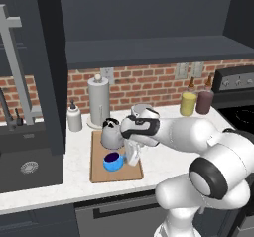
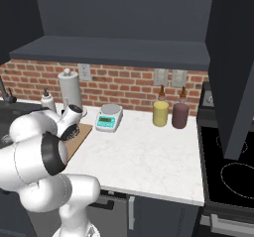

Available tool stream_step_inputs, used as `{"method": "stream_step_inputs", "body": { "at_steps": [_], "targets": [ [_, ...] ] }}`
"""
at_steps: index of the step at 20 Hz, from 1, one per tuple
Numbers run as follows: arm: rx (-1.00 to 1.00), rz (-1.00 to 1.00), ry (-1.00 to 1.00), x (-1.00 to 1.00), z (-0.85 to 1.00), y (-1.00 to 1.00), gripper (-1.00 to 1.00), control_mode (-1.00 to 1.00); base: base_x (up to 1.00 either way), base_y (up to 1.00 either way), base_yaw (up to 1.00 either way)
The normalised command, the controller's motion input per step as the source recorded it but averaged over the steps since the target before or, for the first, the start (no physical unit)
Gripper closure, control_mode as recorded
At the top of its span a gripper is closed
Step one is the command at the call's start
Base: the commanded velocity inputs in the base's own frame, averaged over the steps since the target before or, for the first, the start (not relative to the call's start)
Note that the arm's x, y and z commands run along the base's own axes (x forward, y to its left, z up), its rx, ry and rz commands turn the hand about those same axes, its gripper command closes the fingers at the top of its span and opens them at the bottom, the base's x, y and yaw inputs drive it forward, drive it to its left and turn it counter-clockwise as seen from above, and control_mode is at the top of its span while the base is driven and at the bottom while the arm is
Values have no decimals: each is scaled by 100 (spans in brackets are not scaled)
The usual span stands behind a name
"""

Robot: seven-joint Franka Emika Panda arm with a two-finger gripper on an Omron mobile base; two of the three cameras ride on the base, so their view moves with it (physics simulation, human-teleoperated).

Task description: Pick the kettle from the counter and place it on the tray. Then pick the mug from the cabinet and place it on the tray. Then close the cabinet doors.

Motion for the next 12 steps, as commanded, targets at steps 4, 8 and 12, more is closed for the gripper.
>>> {"method": "stream_step_inputs", "body": {
  "at_steps": [4,8,12],
  "targets": [
    [-3,2,0,3,-25,0,100,-100,0,0,0],
    [-1,2,0,-4,-7,0,-100,-100,0,0,0],
    [0,0,0,-8,4,-1,-100,-100,0,0,0]
  ]
}}
